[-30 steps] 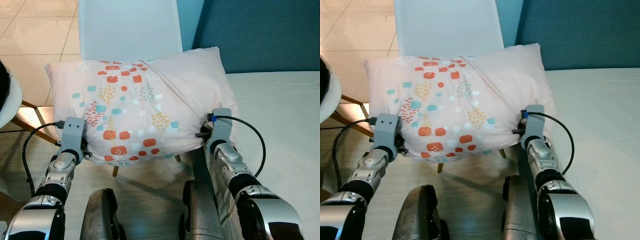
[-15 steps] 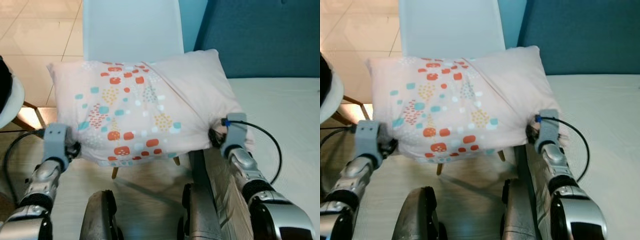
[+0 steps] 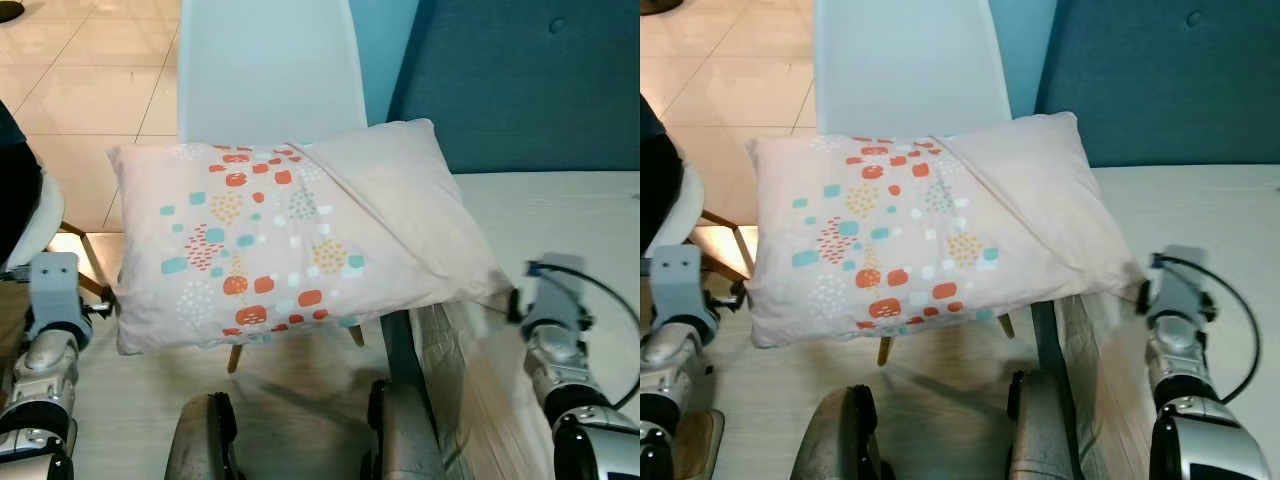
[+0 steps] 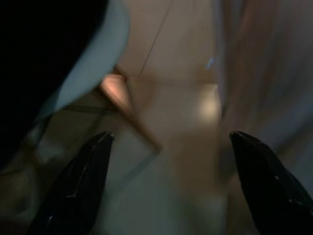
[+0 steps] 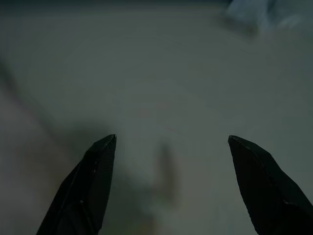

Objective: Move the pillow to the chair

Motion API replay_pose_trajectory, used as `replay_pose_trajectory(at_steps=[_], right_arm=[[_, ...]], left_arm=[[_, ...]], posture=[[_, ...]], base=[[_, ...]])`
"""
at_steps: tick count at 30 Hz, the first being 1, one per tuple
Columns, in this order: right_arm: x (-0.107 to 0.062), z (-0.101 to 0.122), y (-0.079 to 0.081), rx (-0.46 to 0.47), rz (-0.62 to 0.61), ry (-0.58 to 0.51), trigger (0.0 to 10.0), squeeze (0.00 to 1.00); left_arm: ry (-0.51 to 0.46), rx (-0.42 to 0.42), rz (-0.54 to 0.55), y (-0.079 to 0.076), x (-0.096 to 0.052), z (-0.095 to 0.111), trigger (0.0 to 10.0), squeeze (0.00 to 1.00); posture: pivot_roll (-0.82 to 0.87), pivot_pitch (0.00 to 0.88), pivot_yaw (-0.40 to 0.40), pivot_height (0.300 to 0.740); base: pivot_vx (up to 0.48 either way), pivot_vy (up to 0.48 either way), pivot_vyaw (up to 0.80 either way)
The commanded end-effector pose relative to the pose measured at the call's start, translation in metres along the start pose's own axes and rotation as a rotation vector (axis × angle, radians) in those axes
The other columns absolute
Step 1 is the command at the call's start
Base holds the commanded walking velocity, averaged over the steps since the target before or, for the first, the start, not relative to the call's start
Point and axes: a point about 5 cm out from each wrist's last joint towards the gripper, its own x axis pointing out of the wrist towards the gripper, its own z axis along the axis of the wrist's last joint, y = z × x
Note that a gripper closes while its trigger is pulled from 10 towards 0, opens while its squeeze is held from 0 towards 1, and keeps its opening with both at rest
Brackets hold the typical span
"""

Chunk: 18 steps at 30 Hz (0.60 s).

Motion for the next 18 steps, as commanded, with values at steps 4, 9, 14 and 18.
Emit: replay_pose_trajectory(at_steps=[4,9,14,18], right_arm=[[-0.009,0.014,0.050,0.158,0.278,-0.062,10.0,0.00],[-0.062,0.001,0.136,0.114,0.658,-0.056,10.0,0.00],[-0.082,-0.017,0.159,0.104,0.722,-0.004,10.0,0.00],[-0.088,-0.025,0.165,0.118,0.724,0.039,10.0,0.00]], left_arm=[[-0.026,-0.176,-0.087,-0.034,-0.002,0.011,10.0,0.00],[0.007,0.028,-0.183,-0.091,-0.023,0.002,10.0,0.00],[-0.004,0.015,-0.240,-0.108,-0.036,-0.006,10.0,0.00],[-0.036,0.043,-0.292,-0.118,-0.047,-0.011,10.0,0.00]], posture=[[0.02,0.111,-0.015,0.560],[0.03,0.092,-0.020,0.560],[0.04,0.085,-0.032,0.560],[0.05,0.081,-0.045,0.560]], base=[[0.000,0.000,0.00],[0.000,0.000,0.00],[0.000,0.000,0.00],[0.000,0.000,0.00]])
